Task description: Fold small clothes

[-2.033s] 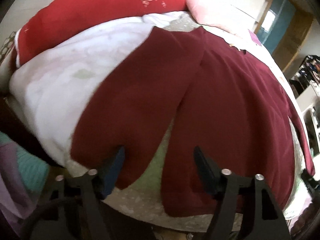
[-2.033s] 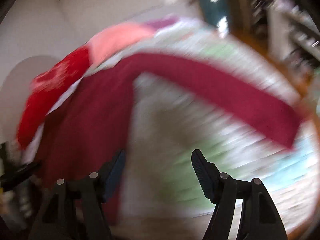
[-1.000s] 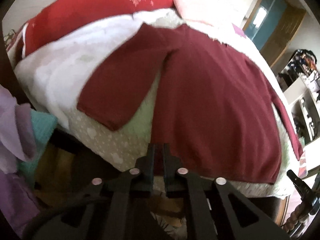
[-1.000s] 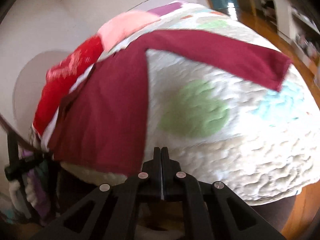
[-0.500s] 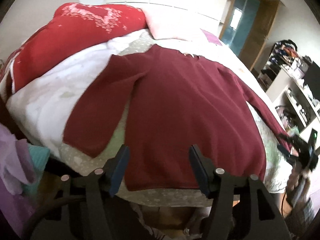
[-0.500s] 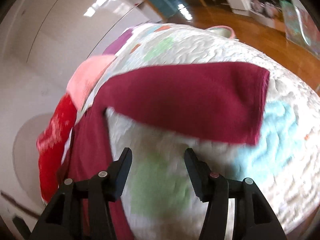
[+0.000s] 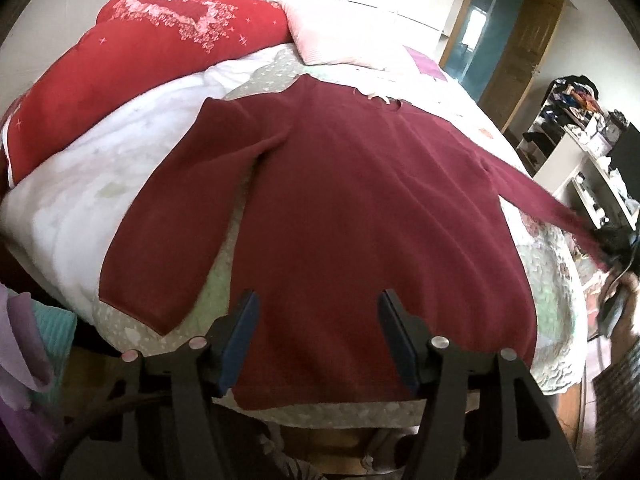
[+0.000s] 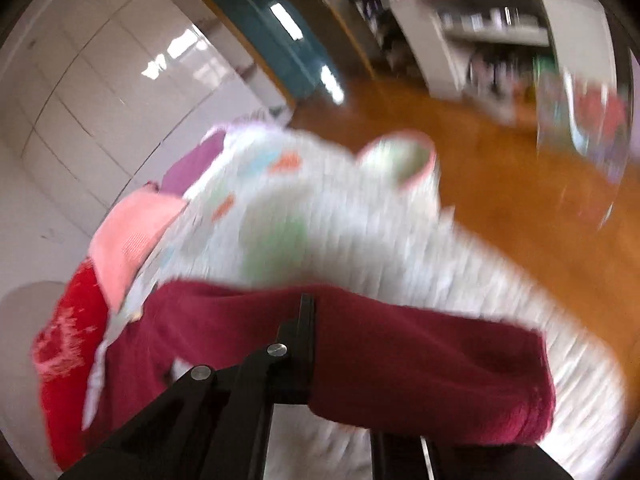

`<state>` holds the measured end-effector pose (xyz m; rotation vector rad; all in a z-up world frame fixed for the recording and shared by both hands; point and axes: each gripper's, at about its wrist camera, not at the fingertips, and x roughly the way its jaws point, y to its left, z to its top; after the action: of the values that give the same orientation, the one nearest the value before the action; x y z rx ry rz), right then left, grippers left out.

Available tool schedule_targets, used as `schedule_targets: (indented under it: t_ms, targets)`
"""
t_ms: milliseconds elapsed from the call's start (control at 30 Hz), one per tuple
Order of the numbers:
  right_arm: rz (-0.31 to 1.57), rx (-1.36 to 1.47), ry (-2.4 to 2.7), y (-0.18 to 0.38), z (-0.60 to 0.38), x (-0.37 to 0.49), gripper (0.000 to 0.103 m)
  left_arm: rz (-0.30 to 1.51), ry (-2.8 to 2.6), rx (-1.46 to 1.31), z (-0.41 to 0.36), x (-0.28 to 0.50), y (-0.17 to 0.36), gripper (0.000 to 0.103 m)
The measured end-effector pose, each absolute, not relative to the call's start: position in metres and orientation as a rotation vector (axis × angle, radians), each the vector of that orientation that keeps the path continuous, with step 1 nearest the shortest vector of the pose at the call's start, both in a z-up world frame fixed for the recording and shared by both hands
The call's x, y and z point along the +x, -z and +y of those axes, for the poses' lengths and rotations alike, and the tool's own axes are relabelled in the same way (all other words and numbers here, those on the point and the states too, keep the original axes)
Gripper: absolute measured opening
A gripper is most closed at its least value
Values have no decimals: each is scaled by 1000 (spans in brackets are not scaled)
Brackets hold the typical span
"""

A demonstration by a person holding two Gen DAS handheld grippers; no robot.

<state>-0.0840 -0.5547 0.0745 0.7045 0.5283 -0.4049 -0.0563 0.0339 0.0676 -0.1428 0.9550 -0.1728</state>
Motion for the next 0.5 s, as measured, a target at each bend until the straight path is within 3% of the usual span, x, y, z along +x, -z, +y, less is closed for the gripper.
schedule_targets:
  t_ms: [200, 333, 500]
  targets:
    - [494, 569, 475, -132, -572, -64, 6, 946, 192, -217, 38, -34, -73, 61]
    - [522, 444, 444, -148, -539, -42, 6, 873, 184, -262, 38, -7, -81, 67]
    - [577, 355, 327, -153, -473, -13, 6, 774, 144, -349, 53, 40, -79, 67]
